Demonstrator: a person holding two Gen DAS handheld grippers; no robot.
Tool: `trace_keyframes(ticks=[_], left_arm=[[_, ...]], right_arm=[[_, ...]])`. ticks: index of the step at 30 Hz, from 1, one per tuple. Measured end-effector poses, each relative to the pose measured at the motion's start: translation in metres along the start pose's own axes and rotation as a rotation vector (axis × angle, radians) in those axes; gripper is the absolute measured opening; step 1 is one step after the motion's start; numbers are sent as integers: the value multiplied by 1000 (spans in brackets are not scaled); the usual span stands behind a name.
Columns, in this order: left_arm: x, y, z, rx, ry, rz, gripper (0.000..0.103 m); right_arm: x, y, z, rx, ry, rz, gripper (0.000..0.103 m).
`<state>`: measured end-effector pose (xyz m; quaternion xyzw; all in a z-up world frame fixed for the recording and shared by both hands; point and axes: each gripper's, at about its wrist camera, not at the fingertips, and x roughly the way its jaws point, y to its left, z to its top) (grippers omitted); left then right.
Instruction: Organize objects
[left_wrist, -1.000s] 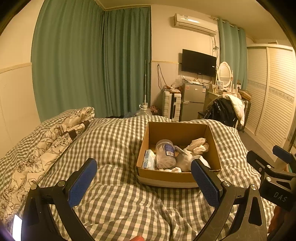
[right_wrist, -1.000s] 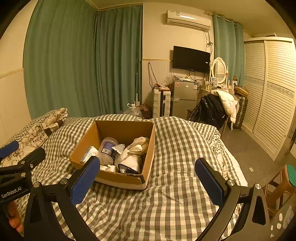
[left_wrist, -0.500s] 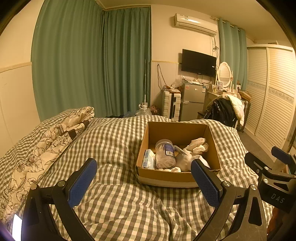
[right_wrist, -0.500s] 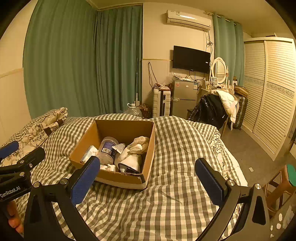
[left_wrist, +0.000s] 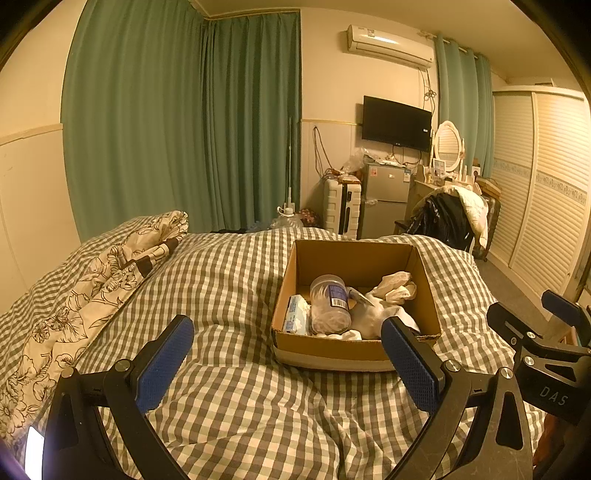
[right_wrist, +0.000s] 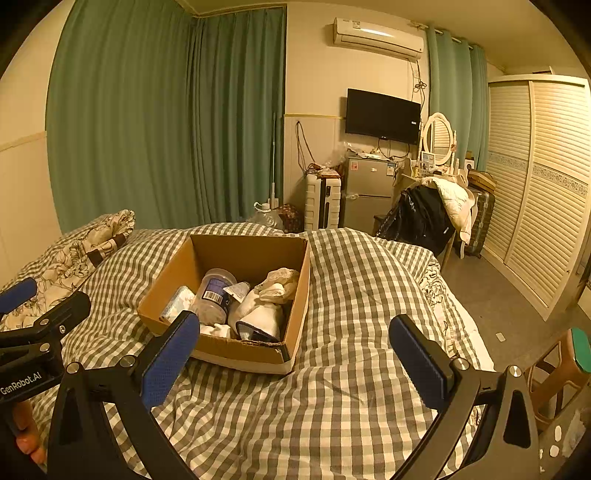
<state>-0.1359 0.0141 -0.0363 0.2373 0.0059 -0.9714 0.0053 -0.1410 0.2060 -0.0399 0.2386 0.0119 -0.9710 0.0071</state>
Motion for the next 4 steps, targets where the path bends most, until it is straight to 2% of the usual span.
trace_keyframes(ticks=[4], left_arm=[[0,-1,-2,3,-5,14,103]], right_arm=[[0,1,-1,-4,3,1,103]])
